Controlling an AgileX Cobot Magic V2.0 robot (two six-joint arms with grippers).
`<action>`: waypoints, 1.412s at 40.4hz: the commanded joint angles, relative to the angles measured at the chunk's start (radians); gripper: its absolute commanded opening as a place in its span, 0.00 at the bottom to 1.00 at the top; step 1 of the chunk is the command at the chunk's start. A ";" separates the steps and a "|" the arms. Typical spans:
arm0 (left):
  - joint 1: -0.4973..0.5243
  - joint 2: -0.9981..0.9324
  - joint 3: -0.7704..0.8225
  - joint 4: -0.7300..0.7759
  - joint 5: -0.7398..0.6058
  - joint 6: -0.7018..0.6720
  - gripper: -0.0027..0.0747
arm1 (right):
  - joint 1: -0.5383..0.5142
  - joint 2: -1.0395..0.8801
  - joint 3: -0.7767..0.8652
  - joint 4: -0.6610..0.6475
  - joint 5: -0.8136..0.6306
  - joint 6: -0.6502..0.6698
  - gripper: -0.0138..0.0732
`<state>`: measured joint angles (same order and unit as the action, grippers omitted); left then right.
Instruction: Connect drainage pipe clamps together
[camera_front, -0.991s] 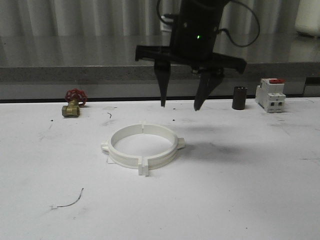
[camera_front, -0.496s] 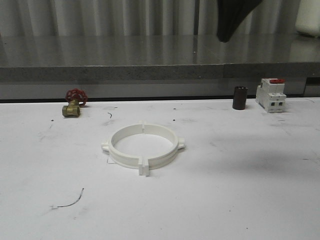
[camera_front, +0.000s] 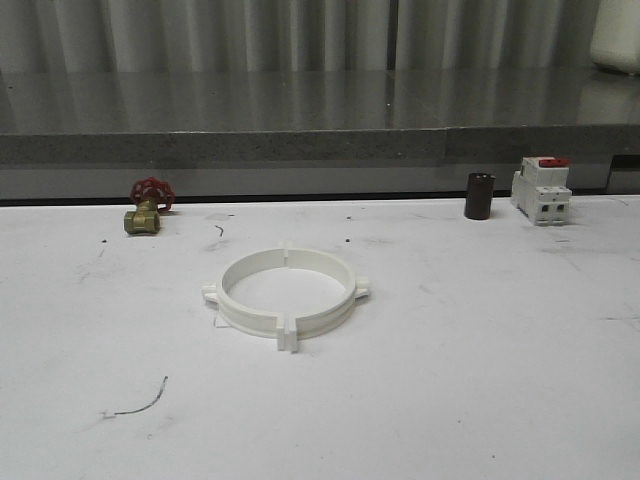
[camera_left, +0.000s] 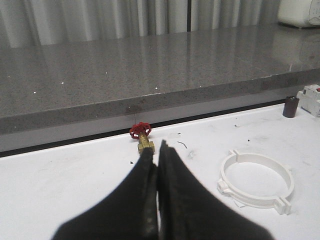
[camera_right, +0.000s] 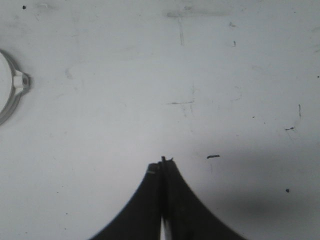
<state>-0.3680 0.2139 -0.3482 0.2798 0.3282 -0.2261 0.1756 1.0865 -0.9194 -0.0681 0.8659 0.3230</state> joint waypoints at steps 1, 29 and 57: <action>0.003 0.011 -0.028 0.005 -0.074 -0.001 0.01 | -0.004 -0.138 0.095 -0.078 -0.146 -0.028 0.08; 0.003 0.011 -0.028 0.005 -0.074 -0.001 0.01 | -0.004 -0.968 0.561 -0.211 -0.545 -0.029 0.08; 0.003 0.011 -0.028 0.005 -0.074 -0.001 0.01 | -0.004 -0.968 0.560 -0.211 -0.538 -0.029 0.08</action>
<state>-0.3680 0.2139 -0.3482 0.2815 0.3282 -0.2261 0.1756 0.1070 -0.3341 -0.2573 0.4112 0.3028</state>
